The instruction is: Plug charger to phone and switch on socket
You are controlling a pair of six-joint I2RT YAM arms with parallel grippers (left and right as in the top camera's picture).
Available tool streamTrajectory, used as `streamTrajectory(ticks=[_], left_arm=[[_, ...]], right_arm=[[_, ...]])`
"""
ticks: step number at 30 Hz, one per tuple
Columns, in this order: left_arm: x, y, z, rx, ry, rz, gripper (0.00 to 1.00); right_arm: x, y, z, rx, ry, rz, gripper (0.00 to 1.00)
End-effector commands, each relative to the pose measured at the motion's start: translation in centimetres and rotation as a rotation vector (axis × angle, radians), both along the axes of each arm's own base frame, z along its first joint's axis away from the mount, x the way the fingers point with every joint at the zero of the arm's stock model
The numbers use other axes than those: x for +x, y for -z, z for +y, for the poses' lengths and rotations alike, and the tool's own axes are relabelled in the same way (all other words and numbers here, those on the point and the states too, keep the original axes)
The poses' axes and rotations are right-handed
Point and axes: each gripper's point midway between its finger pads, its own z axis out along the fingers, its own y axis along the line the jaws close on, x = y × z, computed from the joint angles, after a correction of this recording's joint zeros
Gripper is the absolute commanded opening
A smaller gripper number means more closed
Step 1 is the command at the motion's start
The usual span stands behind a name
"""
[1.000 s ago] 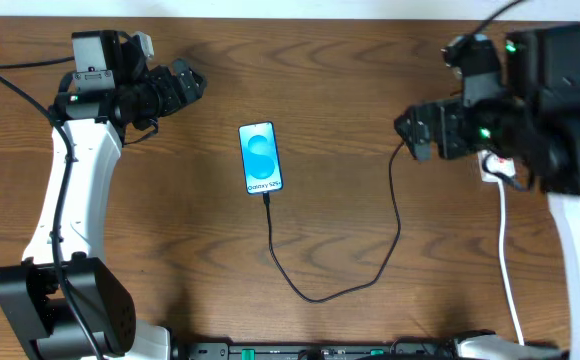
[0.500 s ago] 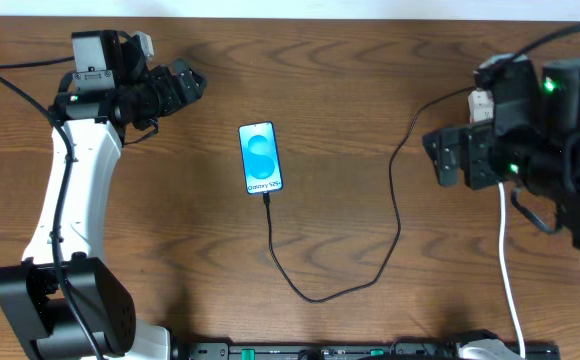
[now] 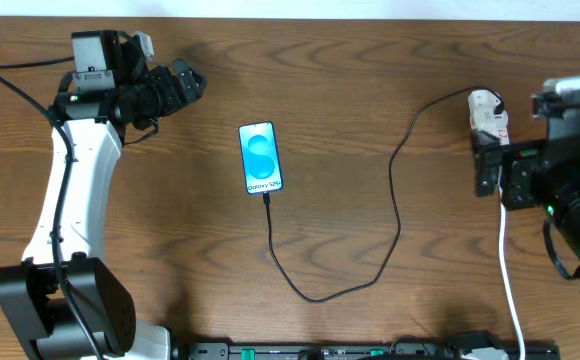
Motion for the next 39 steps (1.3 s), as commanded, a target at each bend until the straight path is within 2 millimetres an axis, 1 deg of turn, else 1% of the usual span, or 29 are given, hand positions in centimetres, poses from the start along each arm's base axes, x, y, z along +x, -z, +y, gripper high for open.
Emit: streamTrajectory(ticks=[1,4,8,9,15,20,23,27,30,35,39], left_arm=[[0.1,0.0,0.4,0.012,-0.008,-0.005,0.95],[0.1,0.0,0.4,0.012,-0.008,-0.005,0.96],[0.1,0.0,0.4,0.012,-0.008,-0.005,0.95],[0.1,0.0,0.4,0.012,-0.008,-0.005,0.95],[0.1,0.0,0.4,0.012,-0.008,-0.005,0.95],[0.1,0.0,0.4,0.012,-0.008,-0.005,0.95],[0.1,0.0,0.4,0.012,-0.008,-0.005,0.95],[0.1,0.0,0.4,0.012,-0.008,-0.005,0.95],[0.1,0.0,0.4,0.012,-0.008,-0.005,0.95],[0.1,0.0,0.4,0.012,-0.008,-0.005,0.95],[0.1,0.0,0.4,0.012,-0.008,-0.005,0.95]], right_arm=[[-0.8,1.6,0.0,-0.144,-0.119,-0.080,0.99],[-0.8,3.7,-0.2,-0.208,-0.150,-0.160,0.99],[-0.6,7.6,-0.7,-0.231,-0.127,-0.261,0.99],[-0.5,9.5,-0.7,-0.234,-0.122,-0.295,0.99],[-0.7,16.9,-0.9,-0.237,-0.111,-0.356,0.99],[-1.4,21.0,-0.3,-0.232,-0.137,-0.416,0.99],[-1.7,23.0,0.3,-0.223,-0.169,-0.423,0.99],[-1.9,24.4,1.0,-0.213,-0.202,-0.429,0.99],[-1.9,25.4,0.8,-0.233,-0.201,-0.421,0.99],[-1.9,25.2,0.5,-0.239,-0.182,-0.434,0.99],[-1.9,25.2,0.5,-0.083,-0.136,-0.423,0.99]])
